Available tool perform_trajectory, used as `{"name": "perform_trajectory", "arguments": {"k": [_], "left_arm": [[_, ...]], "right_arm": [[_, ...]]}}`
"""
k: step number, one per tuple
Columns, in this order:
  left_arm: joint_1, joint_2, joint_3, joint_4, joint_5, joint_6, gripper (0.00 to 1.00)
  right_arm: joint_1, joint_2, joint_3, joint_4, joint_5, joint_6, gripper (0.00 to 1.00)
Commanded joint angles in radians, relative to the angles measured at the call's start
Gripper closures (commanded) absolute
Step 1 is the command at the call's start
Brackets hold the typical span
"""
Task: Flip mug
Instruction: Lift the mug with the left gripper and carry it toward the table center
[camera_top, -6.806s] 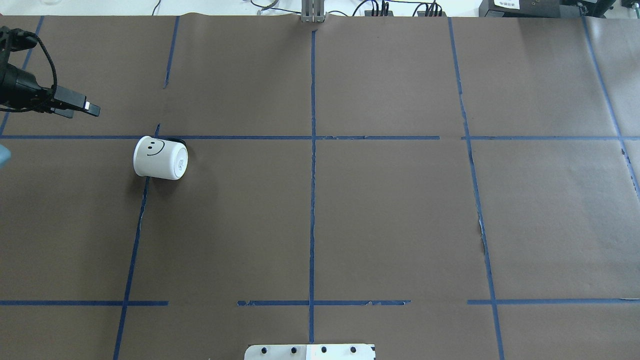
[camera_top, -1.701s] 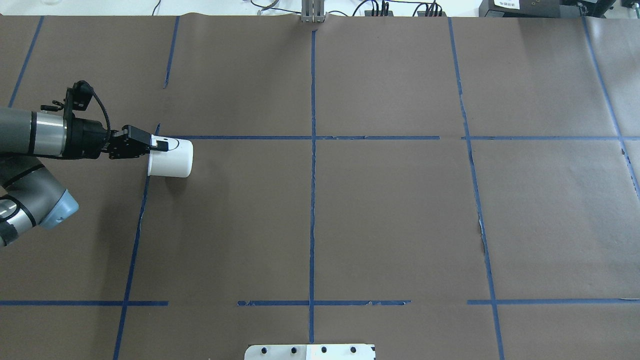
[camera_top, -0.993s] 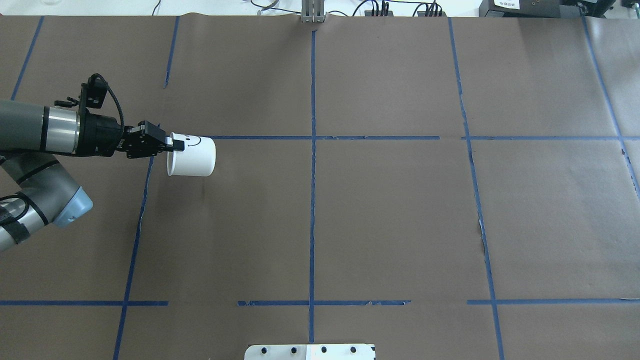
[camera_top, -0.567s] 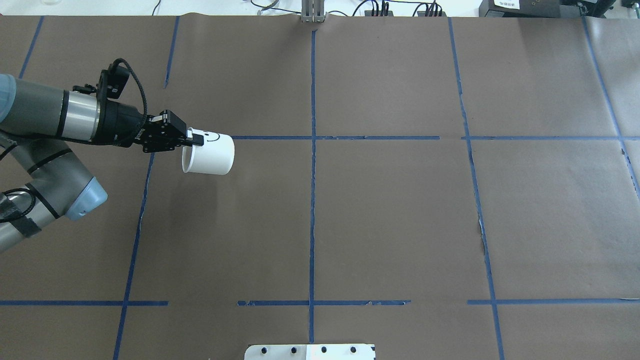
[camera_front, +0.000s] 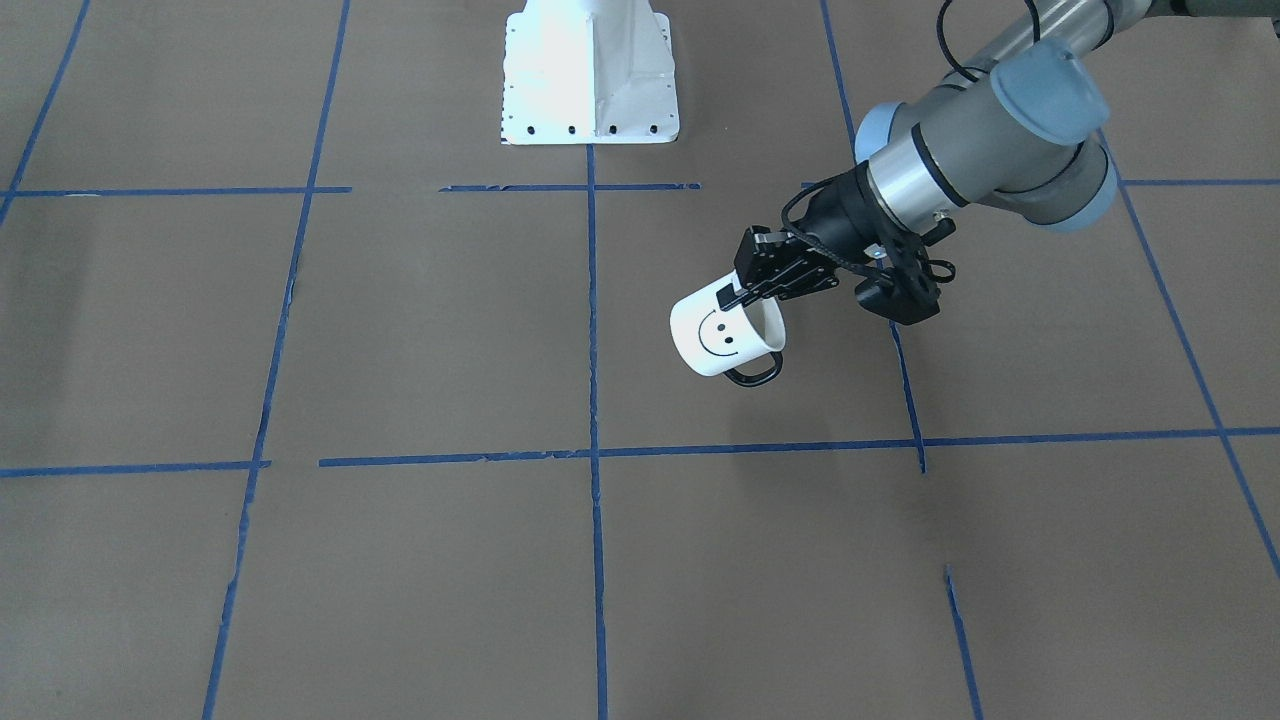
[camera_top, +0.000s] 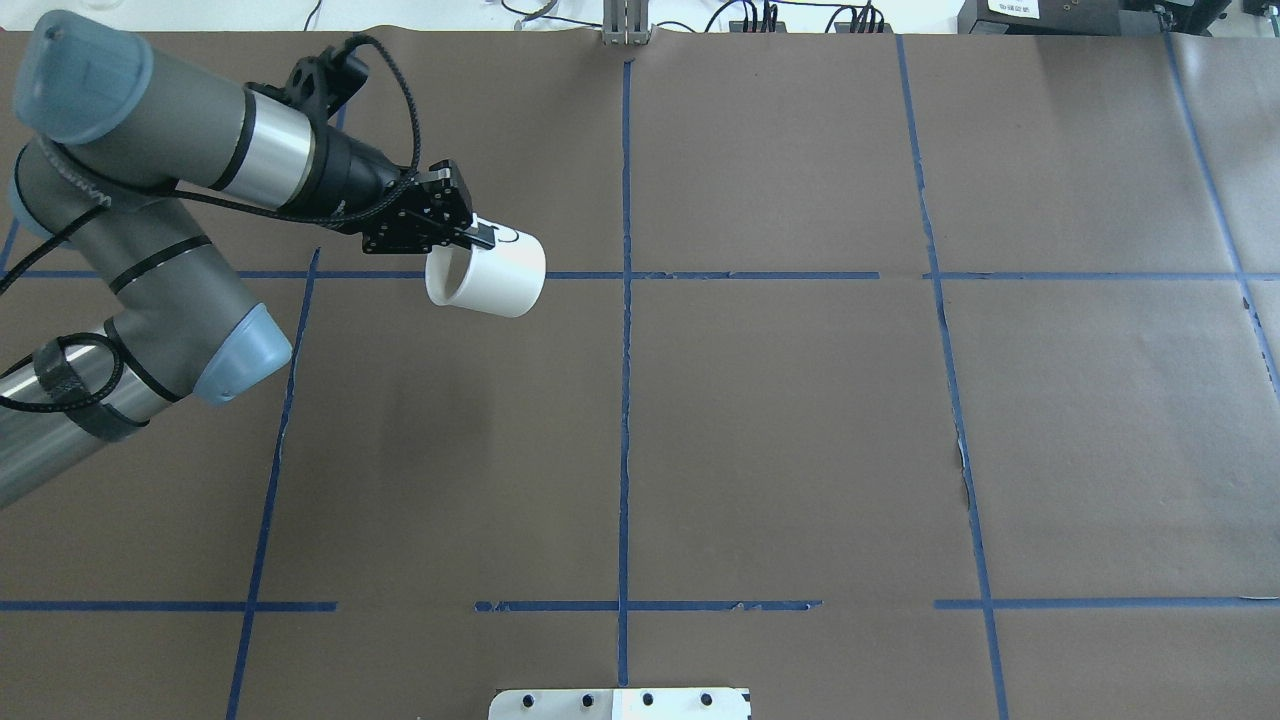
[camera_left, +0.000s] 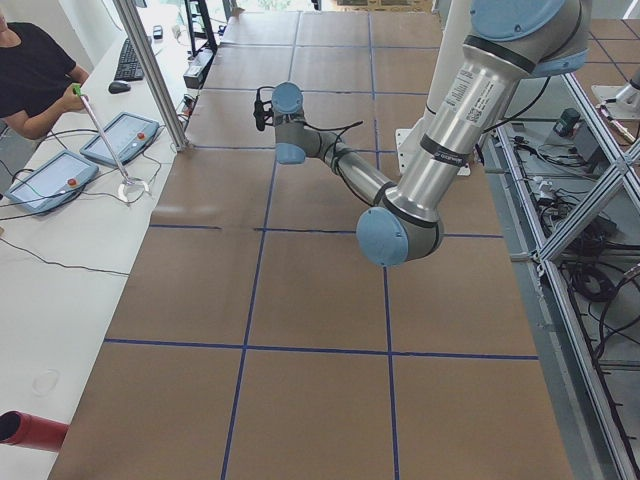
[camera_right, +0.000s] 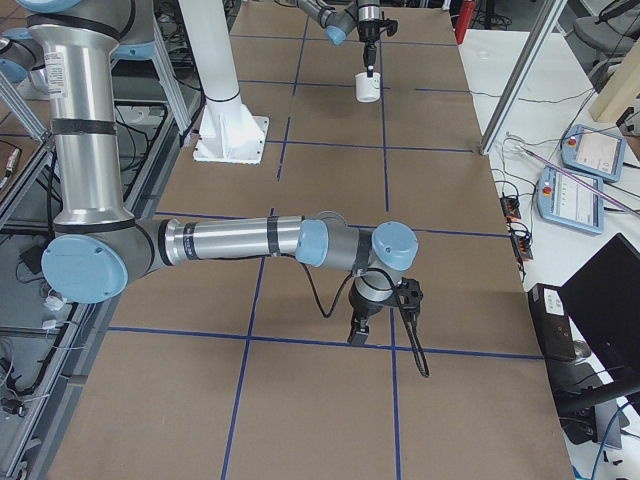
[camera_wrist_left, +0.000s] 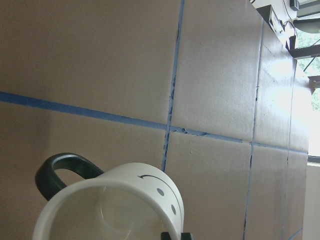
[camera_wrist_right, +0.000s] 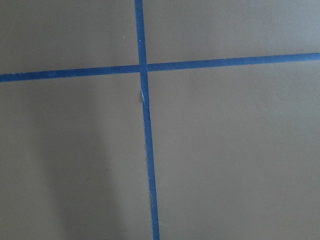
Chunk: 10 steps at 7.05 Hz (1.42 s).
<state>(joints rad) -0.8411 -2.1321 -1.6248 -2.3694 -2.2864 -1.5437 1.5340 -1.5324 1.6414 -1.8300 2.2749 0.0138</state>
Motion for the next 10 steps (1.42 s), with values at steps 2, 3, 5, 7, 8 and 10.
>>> {"name": "perform_trajectory", "arguments": {"k": [2,3,5,7,8,10], "left_arm": [[0.092,-0.284,-0.011,0.598,0.196,0.234,1.00],[0.147,-0.386,0.031,0.754,0.288,0.310,1.00],[0.210,-0.492,0.199,0.792,0.315,0.332,1.00],[0.314,-0.560,0.284,0.907,0.500,0.430,1.00],[0.316,-0.565,0.296,0.932,0.515,0.483,1.00],[0.330,-0.571,0.307,0.963,0.518,0.551,1.00]], "right_arm": [[0.000,0.000,0.000,0.000,0.000,0.000,0.00],[0.000,0.000,0.000,0.000,0.000,0.000,0.00],[0.000,0.000,0.000,0.000,0.000,0.000,0.00],[0.000,0.000,0.000,0.000,0.000,0.000,0.00],[0.000,0.000,0.000,0.000,0.000,0.000,0.00],[0.000,0.000,0.002,0.000,0.000,0.000,0.00]]}}
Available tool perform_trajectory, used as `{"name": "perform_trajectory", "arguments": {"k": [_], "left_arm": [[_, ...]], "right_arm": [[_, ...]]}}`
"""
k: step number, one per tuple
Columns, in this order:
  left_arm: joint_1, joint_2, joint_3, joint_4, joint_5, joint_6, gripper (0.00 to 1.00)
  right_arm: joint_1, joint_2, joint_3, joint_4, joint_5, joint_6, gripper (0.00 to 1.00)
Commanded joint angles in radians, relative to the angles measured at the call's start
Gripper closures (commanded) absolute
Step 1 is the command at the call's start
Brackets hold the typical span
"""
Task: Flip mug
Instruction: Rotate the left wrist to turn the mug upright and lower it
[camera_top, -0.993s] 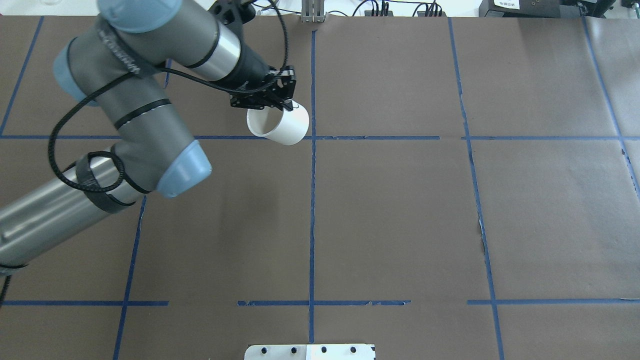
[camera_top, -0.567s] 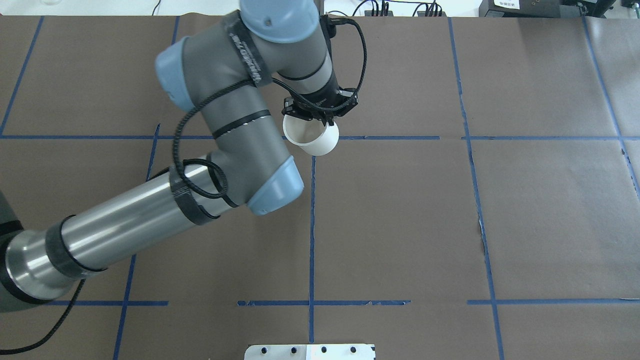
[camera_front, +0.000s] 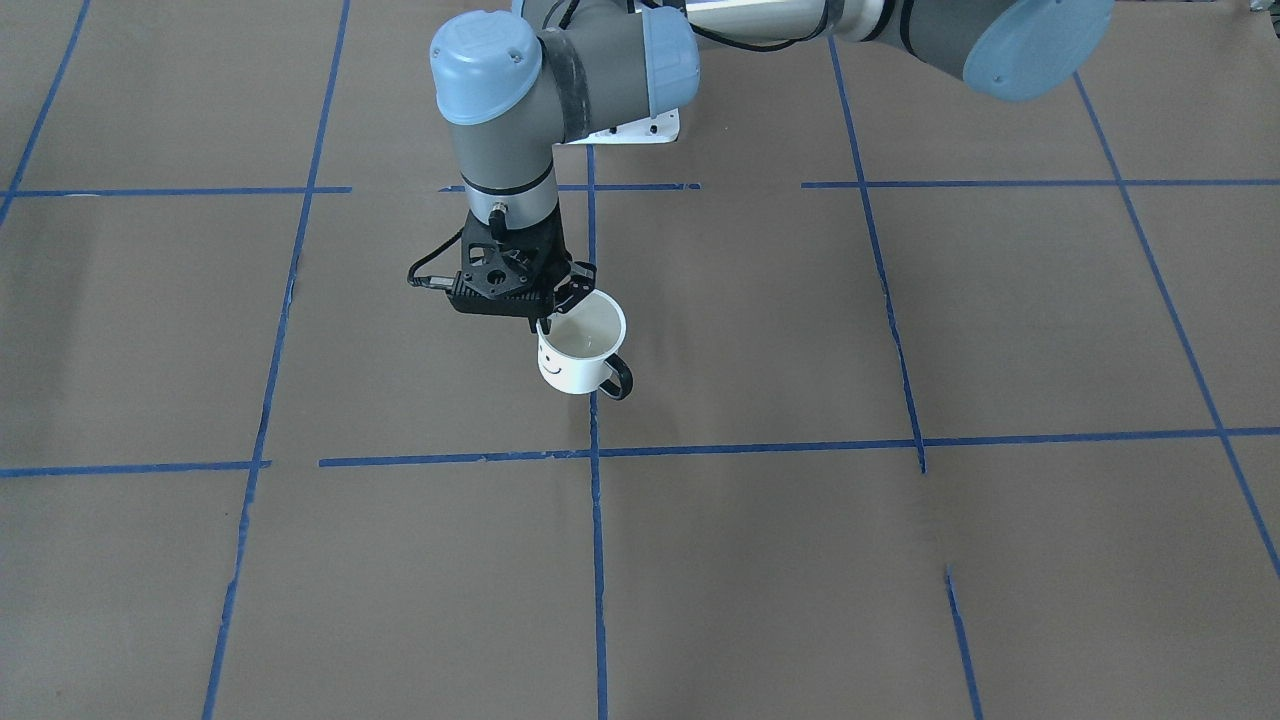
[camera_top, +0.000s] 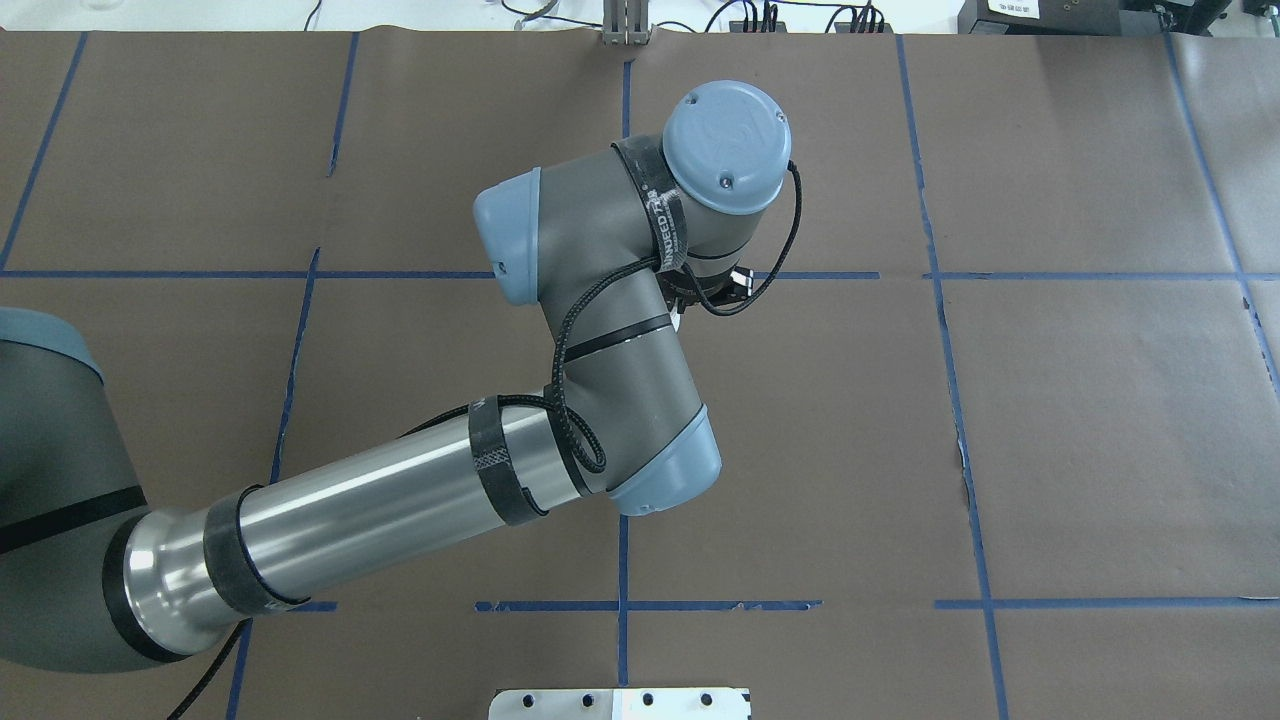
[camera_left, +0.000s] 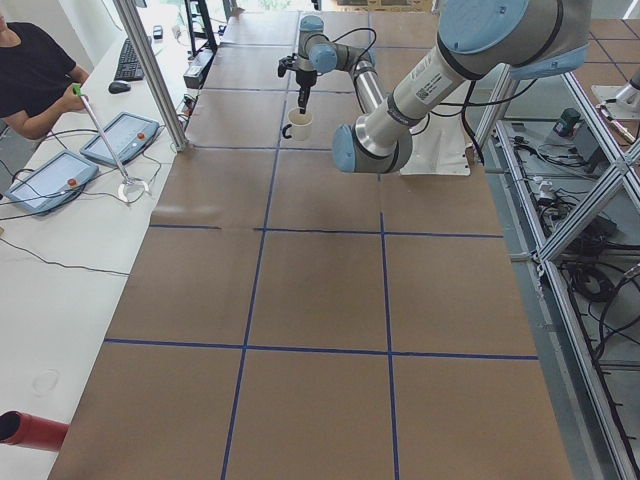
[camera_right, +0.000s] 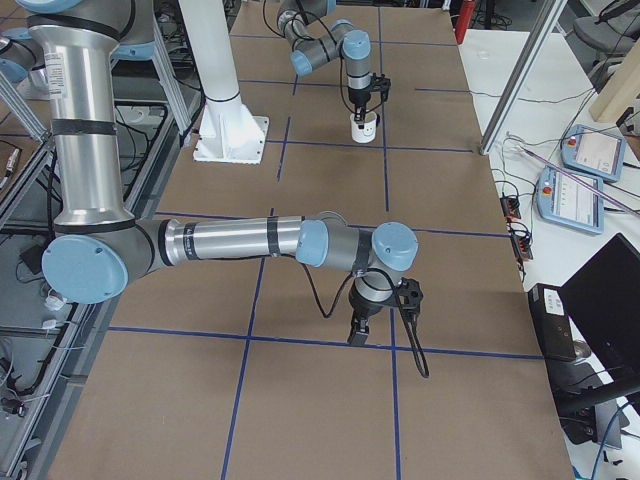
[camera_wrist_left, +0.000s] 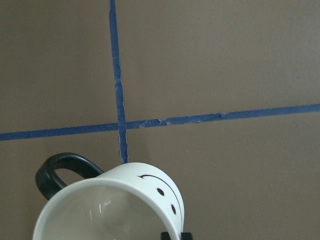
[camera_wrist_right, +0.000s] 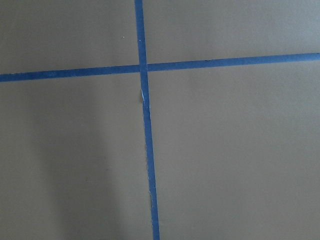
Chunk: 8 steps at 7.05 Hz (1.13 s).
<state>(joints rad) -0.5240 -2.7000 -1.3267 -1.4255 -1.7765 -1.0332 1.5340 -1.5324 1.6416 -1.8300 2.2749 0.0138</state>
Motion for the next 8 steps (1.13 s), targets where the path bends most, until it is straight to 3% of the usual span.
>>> {"name": "perform_trajectory", "arguments": {"k": [1,8], "left_arm": [[0.016,-0.001,0.024,0.019,0.008,0.057,1.00],[0.032,0.031,0.032,0.014,0.028,0.091,1.00]], "right_arm": [[0.000,0.000,0.000,0.000,0.000,0.000,0.00],[0.000,0.000,0.000,0.000,0.000,0.000,0.00]]}}
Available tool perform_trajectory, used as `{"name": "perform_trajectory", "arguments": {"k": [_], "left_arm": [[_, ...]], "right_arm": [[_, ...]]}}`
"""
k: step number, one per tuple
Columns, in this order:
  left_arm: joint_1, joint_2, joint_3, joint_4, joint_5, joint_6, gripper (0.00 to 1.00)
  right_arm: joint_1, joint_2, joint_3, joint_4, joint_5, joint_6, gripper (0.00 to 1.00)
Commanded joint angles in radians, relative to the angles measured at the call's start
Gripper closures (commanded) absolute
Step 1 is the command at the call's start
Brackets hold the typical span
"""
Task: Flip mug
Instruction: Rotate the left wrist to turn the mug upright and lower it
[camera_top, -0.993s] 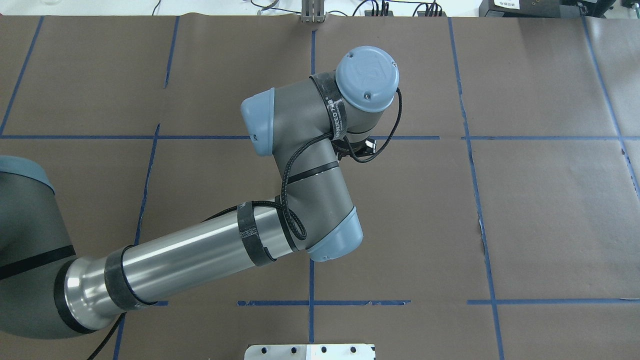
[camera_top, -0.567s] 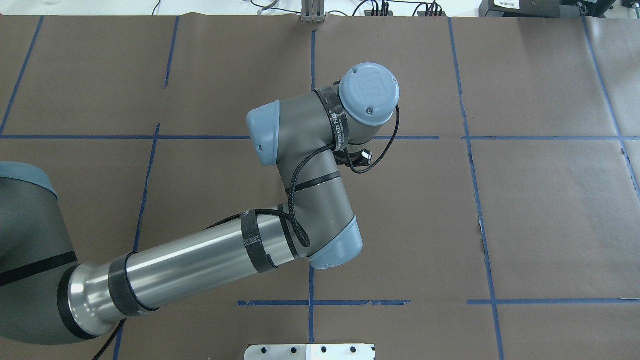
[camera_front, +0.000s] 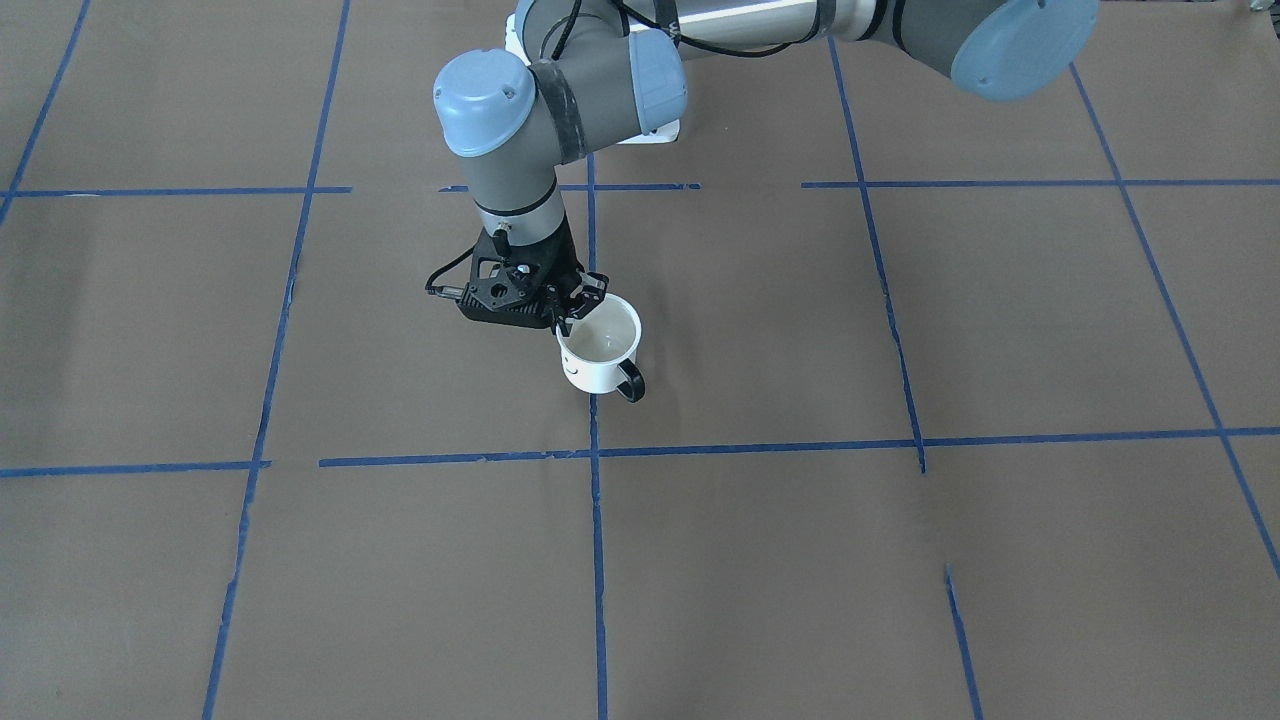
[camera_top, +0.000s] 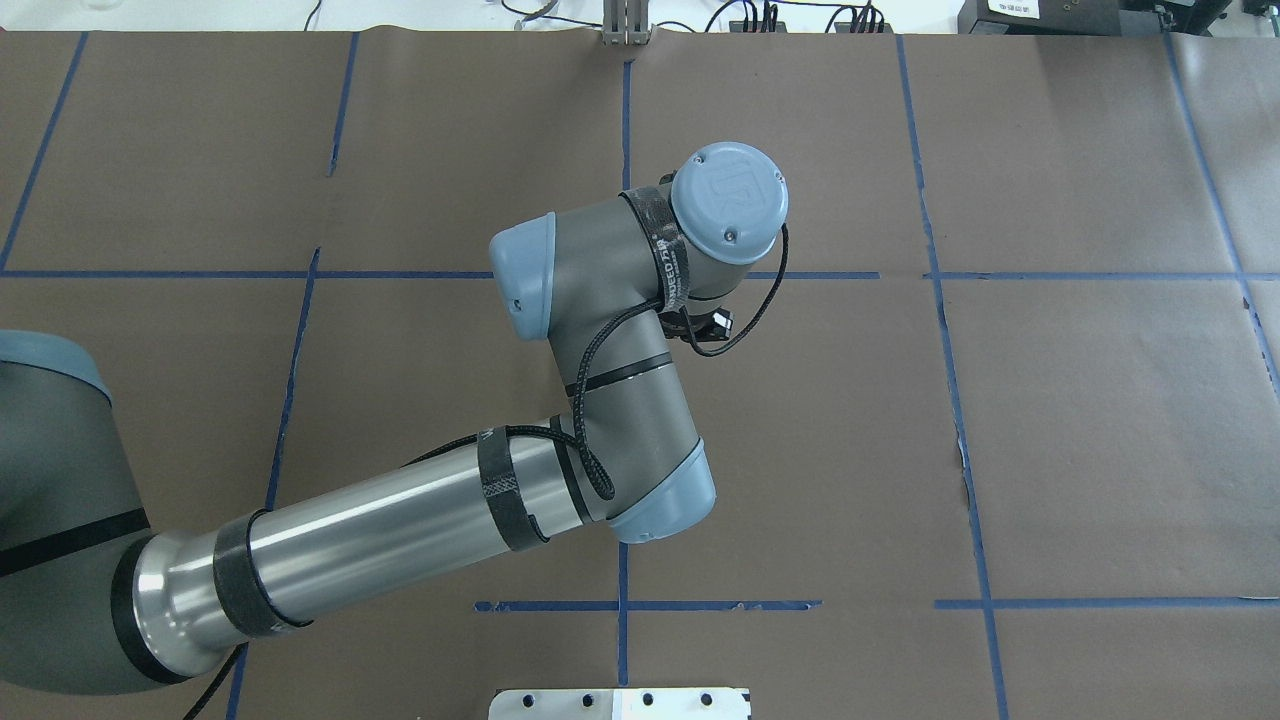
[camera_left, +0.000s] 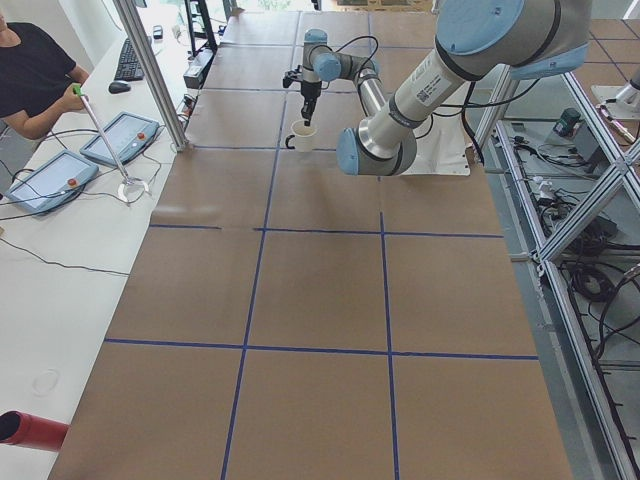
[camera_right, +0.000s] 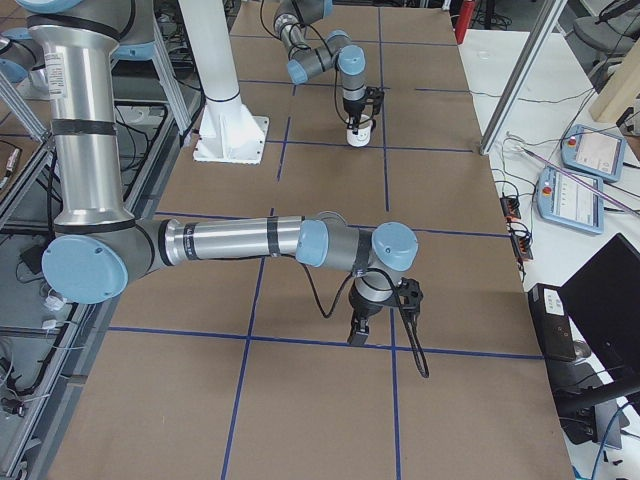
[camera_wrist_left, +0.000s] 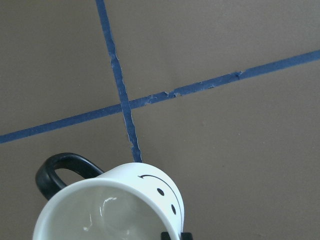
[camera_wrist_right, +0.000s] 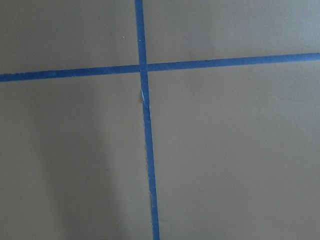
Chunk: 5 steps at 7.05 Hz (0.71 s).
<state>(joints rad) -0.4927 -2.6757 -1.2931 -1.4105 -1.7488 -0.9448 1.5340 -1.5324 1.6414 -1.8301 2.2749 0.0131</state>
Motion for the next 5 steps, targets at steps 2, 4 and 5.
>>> {"name": "perform_trajectory", "arguments": {"k": [2,4,5], "left_arm": [[0.008,0.007,-0.008,-0.004,-0.005,0.003,0.32],[0.016,0.007,-0.009,-0.008,-0.005,0.001,0.00],[0.016,0.013,-0.017,-0.008,-0.005,0.001,0.00]], "right_arm": [[0.000,0.000,0.000,0.000,0.000,0.001,0.00],[0.000,0.000,0.000,0.000,0.000,0.001,0.00],[0.000,0.000,0.000,0.000,0.000,0.001,0.00]]}}
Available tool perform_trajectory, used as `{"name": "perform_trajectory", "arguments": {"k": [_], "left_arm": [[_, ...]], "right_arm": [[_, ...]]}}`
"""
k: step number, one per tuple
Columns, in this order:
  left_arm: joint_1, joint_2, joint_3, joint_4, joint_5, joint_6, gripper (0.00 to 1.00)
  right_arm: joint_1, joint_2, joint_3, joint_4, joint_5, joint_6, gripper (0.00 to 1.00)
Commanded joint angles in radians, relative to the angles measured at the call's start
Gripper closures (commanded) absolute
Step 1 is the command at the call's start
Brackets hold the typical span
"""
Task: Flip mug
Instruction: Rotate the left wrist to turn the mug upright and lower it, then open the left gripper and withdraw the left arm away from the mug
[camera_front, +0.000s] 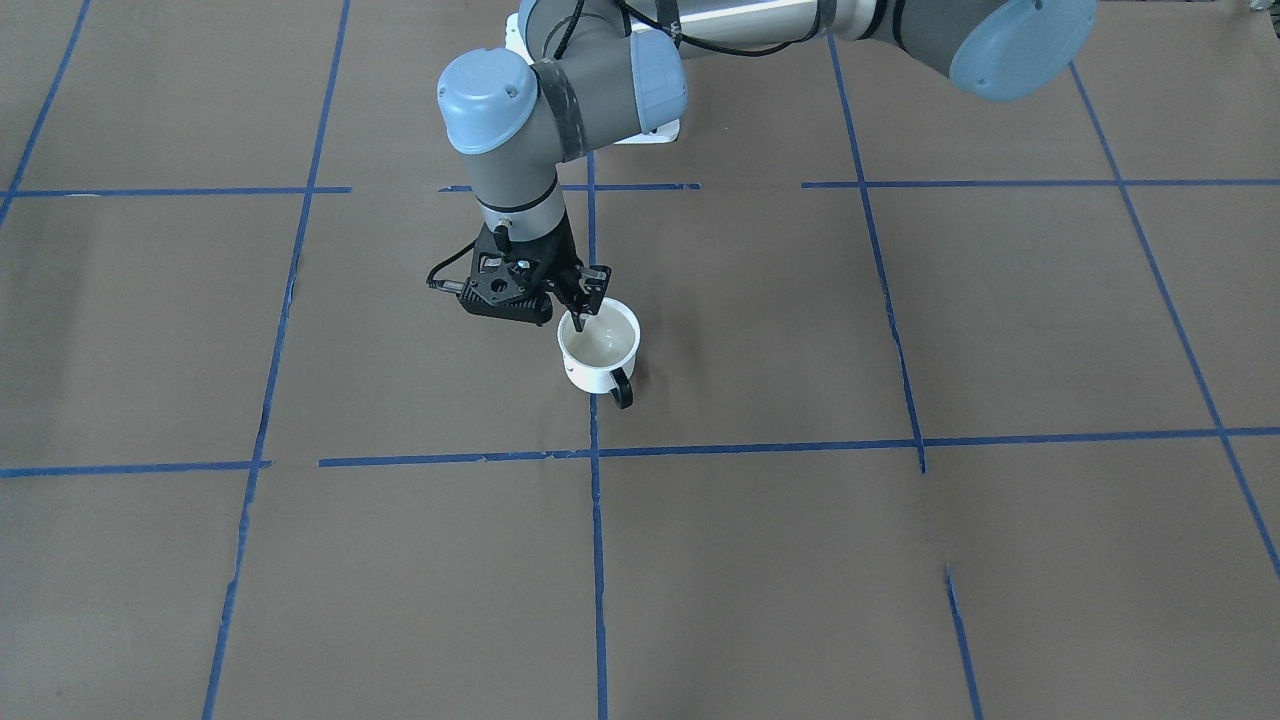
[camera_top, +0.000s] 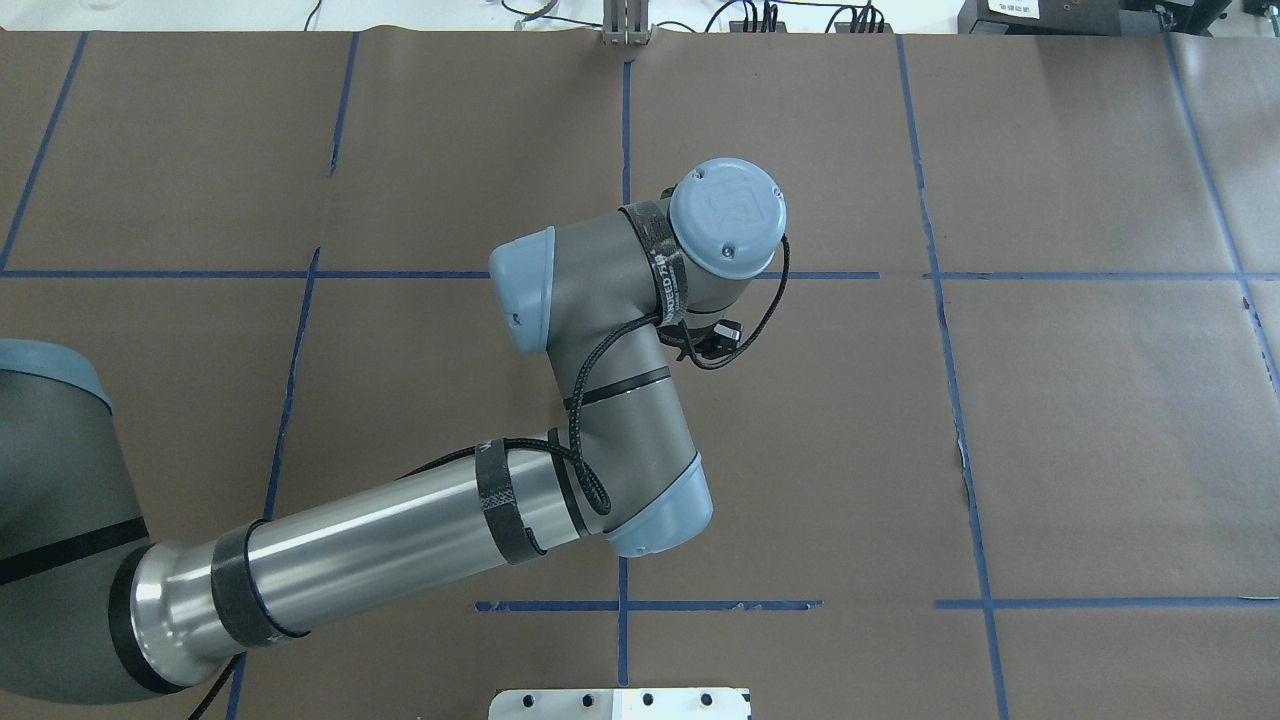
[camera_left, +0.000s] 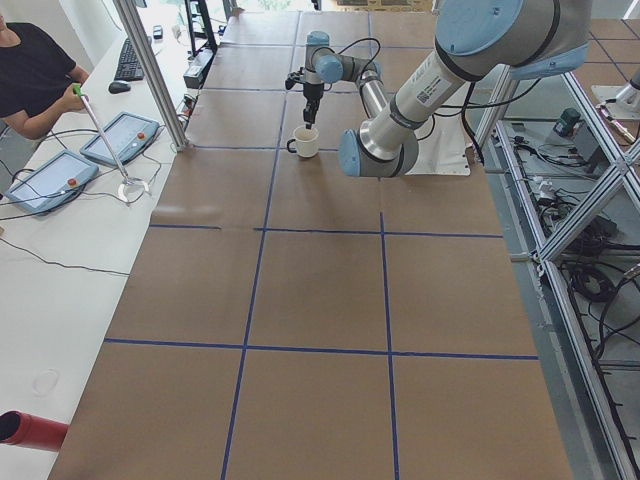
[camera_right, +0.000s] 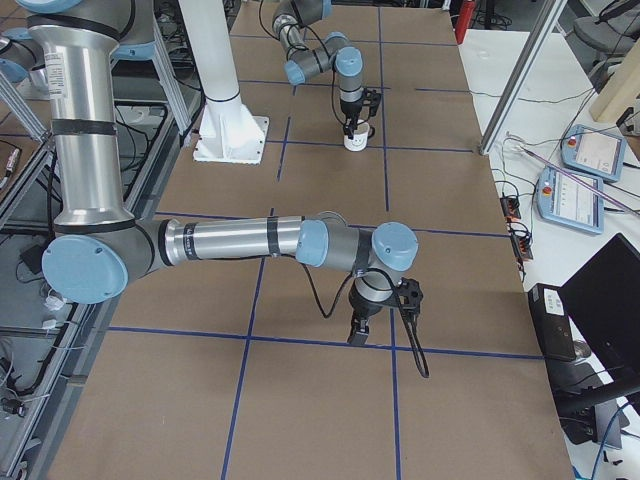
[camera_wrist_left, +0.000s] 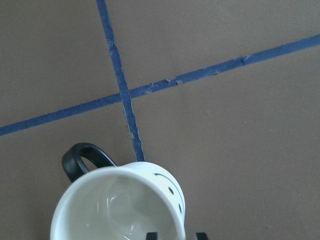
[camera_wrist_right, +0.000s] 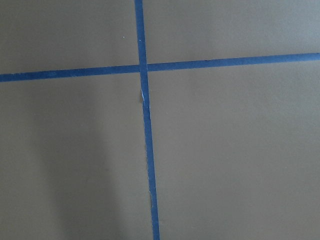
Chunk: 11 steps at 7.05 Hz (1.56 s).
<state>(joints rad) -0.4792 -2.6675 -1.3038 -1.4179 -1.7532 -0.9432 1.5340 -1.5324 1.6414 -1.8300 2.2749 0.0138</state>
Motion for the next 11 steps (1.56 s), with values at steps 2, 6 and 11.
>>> {"name": "perform_trajectory", "arguments": {"k": [2,6,11], "left_arm": [[-0.005,0.008,-0.072,0.008,0.003,0.004,0.00],[-0.139,0.161,-0.334,0.020,-0.014,0.179,0.00],[-0.416,0.354,-0.385,-0.080,-0.181,0.524,0.00]], "right_arm": [[0.000,0.000,0.000,0.000,0.000,0.000,0.00],[0.000,0.000,0.000,0.000,0.000,0.000,0.00],[0.000,0.000,0.000,0.000,0.000,0.000,0.00]]}}
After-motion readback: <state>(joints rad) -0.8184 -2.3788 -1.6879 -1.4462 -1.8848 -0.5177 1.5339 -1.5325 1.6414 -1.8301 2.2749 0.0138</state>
